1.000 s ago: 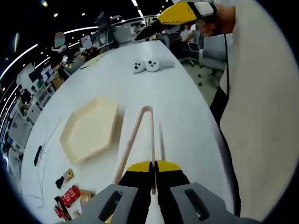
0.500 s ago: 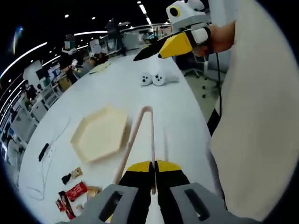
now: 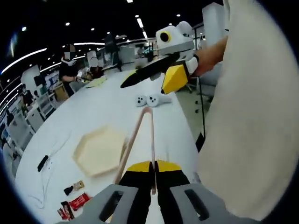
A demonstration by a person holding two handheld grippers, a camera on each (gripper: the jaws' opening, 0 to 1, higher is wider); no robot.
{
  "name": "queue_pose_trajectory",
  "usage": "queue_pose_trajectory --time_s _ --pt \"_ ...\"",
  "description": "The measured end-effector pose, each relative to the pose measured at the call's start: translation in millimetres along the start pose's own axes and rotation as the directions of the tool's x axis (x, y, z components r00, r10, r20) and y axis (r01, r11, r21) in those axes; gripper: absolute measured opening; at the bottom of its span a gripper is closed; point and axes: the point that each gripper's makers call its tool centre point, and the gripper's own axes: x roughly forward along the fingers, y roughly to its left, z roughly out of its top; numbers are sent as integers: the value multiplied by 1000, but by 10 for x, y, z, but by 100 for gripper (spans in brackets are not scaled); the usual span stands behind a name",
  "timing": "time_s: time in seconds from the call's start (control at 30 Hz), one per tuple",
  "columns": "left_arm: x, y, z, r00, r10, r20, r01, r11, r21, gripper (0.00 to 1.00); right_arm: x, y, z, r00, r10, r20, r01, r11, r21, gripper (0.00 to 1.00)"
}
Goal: Place the target food into the container with the food tongs after gripping and lifting it, then release it inside without dropping or visibly crushing the food.
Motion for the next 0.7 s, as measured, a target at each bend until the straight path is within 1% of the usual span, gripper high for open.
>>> queue_pose_trajectory --time_s 0.07,0.17,0.23,0.3,0.37,0.5,0.6,0.7 --pt "-5 -28 14 1000 -9 5 9 1000 0 0 19 45 4 1000 18 -2 -18 1000 -8 83" --pt "-23 -74 15 1000 -25 -16 25 999 22 0 36 80 -25 999 33 -12 -33 999 -6 83" --pt "-39 -82 38 999 -31 -9 31 999 18 0 38 103 -34 999 46 -14 -46 999 -8 83" --pt "-78 -99 123 999 -41 30 41 999 -1 0 40 120 -32 998 55 -15 -55 998 -12 83" --pt "-106 -94 157 998 -41 48 42 999 -11 0 42 135 -26 998 64 -13 -64 998 -7 82" --pt "-173 -83 250 994 -44 103 49 998 -48 0 55 158 40 996 89 11 -89 996 28 78" --pt "-217 -94 329 987 -56 149 64 996 -55 0 63 195 72 994 106 24 -107 993 43 79" --pt "-249 -99 390 982 -59 178 72 995 -69 0 70 266 64 990 138 21 -138 989 48 79"
